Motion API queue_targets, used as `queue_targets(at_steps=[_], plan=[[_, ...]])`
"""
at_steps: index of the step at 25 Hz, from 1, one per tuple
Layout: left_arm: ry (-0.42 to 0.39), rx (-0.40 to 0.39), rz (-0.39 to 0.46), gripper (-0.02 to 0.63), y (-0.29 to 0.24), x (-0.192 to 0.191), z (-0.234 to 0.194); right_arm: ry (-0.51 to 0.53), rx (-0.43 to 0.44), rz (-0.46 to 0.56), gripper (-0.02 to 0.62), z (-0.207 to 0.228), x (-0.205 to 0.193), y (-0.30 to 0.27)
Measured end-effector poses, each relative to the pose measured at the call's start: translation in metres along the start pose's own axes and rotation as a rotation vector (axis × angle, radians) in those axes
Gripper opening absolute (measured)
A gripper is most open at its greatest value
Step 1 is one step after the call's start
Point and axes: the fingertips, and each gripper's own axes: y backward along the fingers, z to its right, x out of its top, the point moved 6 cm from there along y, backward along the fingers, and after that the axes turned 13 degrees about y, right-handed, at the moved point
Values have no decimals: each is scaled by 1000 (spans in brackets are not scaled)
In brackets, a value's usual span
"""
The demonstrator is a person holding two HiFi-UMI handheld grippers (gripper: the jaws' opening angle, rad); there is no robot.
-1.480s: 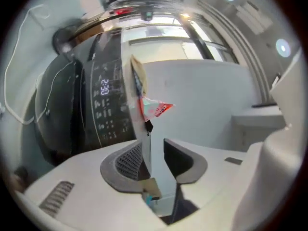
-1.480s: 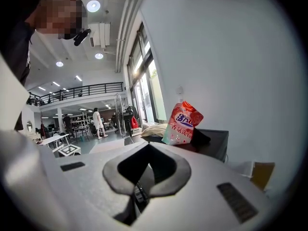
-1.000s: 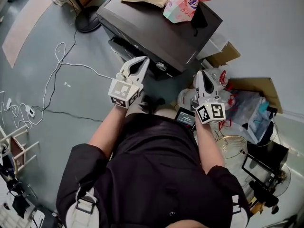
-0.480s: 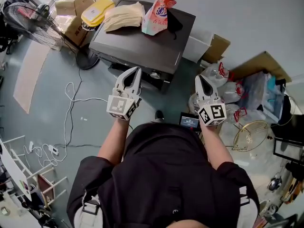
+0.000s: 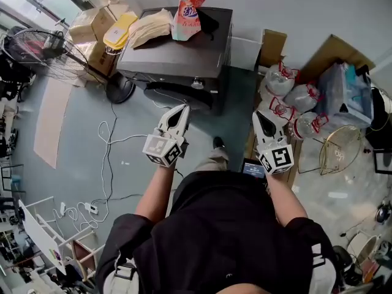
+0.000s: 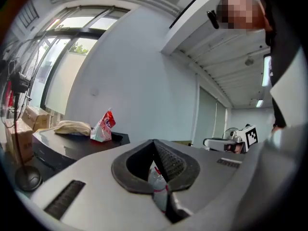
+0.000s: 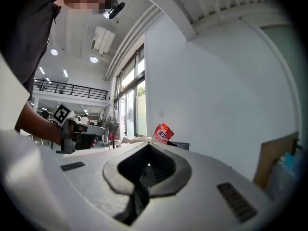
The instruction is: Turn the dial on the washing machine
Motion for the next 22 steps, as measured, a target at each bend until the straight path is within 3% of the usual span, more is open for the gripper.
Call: queue_targets(at_steps=[5, 10, 17, 22], plan=[[-57, -48, -30, -6, 30, -12, 37, -95, -70, -50, 1, -25, -23, 58], [-83, -89, -44, -6, 69, -4, 47, -133, -96, -46, 0, -64, -10, 80], [-128, -199, -25, -6, 110, 24, 3, -65, -221, -16, 0, -112, 23, 68], [-99, -184, -8, -6, 176, 29, -50, -85, -315, -67, 2, -185, 37, 54]])
